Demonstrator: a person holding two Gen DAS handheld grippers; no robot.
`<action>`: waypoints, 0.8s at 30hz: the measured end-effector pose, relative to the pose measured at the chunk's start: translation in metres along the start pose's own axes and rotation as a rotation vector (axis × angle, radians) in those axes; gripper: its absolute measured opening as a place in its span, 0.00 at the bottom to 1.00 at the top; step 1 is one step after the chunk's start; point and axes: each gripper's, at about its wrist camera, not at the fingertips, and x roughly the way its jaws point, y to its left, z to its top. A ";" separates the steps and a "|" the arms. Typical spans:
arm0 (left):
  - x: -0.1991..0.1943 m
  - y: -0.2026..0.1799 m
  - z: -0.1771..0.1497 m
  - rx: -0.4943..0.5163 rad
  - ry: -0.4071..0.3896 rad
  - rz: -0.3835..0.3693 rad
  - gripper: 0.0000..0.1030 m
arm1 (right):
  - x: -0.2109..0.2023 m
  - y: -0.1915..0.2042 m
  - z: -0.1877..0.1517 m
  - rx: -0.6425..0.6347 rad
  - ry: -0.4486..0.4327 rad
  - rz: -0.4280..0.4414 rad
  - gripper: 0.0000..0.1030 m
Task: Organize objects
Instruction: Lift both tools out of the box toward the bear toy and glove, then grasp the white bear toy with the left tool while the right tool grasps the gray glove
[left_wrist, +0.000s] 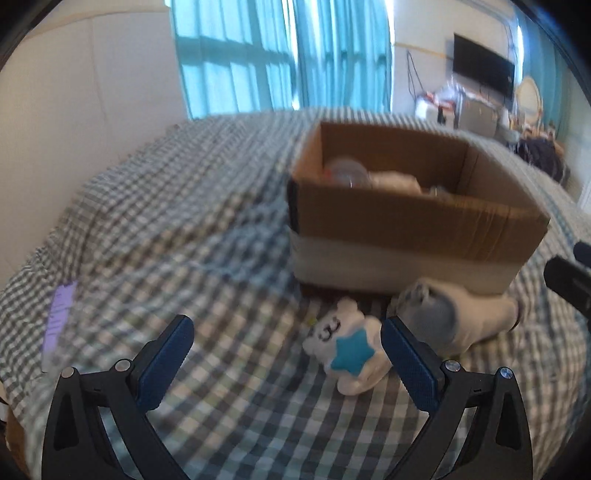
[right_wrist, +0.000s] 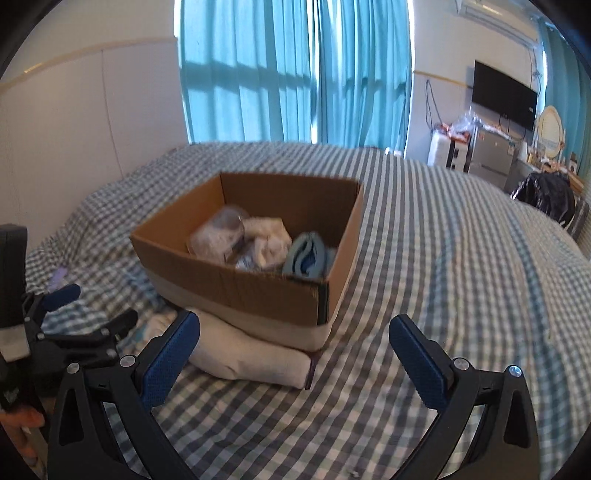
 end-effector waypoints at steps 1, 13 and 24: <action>0.004 -0.003 -0.001 0.007 0.004 -0.010 1.00 | 0.005 0.000 -0.002 -0.007 0.006 -0.010 1.00; 0.025 -0.005 -0.004 -0.063 0.039 -0.202 1.00 | 0.042 -0.014 -0.023 0.016 0.079 -0.008 1.00; 0.024 -0.008 -0.004 -0.043 0.079 -0.354 0.62 | 0.046 -0.007 -0.017 -0.001 0.101 -0.033 1.00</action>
